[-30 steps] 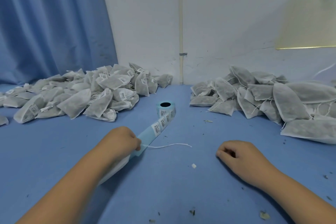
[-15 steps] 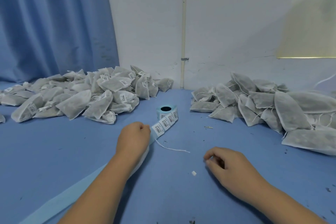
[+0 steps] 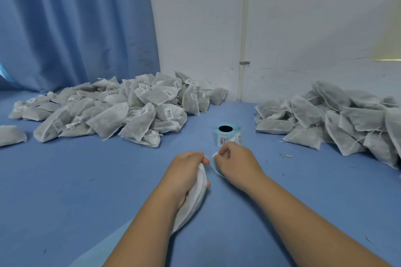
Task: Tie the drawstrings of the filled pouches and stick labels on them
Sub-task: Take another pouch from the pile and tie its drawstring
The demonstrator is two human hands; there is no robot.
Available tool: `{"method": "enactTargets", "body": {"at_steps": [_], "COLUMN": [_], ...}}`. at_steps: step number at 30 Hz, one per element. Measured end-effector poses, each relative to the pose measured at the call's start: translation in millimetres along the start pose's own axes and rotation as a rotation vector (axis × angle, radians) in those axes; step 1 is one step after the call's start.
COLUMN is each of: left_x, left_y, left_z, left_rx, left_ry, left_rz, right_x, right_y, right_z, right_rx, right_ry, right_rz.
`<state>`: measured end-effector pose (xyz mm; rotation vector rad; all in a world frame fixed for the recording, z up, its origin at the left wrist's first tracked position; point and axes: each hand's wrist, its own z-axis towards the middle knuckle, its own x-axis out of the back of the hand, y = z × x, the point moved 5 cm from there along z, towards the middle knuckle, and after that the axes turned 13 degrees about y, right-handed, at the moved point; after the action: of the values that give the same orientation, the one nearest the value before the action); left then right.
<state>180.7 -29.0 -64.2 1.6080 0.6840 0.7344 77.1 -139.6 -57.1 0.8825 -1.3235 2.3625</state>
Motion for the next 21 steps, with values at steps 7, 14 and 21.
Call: {"method": "enactTargets", "body": {"at_steps": [7,14,21], "left_x": [-3,-3,-4], "left_y": [0,1,4], "left_z": [-1,-3,-5], "left_rx": [-0.004,-0.037,-0.104], "left_ry": [-0.049,-0.06,-0.083], "left_rz": [-0.029,-0.029,0.029], "right_x": [-6,0,9], "right_y": [10,9,8], "right_z": [0,1,0], "right_rx": [-0.042,-0.088,-0.172], "right_ry": [0.086,0.018,-0.122], "right_rz": [0.126,0.225,0.385]}}
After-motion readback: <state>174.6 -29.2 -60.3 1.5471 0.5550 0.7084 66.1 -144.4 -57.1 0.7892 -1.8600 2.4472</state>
